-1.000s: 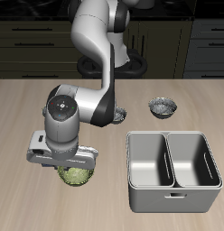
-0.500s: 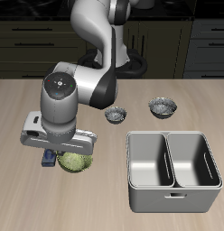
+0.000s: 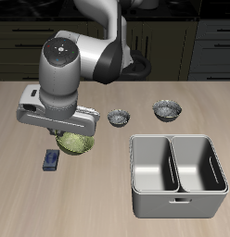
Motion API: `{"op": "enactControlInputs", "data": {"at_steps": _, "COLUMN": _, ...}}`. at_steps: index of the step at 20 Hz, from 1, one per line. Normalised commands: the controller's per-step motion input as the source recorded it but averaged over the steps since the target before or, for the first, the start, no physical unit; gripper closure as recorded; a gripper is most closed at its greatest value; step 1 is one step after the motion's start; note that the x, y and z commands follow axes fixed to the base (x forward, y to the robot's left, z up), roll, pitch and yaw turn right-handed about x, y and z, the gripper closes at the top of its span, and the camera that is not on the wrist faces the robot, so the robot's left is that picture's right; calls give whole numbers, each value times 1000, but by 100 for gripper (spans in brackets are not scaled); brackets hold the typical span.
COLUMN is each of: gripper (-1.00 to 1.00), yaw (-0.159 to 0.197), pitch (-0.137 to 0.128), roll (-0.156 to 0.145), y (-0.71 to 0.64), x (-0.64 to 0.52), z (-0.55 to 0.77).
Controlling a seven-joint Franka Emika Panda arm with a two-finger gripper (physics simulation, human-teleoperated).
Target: Place the green bowl in the left side of the drainer
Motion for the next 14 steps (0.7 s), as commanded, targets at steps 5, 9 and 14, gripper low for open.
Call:
{"op": "enactControlInputs", "data": {"at_steps": 5, "gripper": 100, "yaw": -12, "pitch": -44, "roll": -26, "y": 24, "x": -213, "z": 512}}
{"op": "enactControlInputs", "data": {"at_steps": 9, "gripper": 100, "yaw": 4, "pitch": -67, "roll": -19, "y": 41, "x": -169, "z": 546}}
{"op": "enactControlInputs", "data": {"at_steps": 14, "gripper": 100, "yaw": -3, "pitch": -76, "roll": -16, "y": 79, "x": -275, "z": 603}}
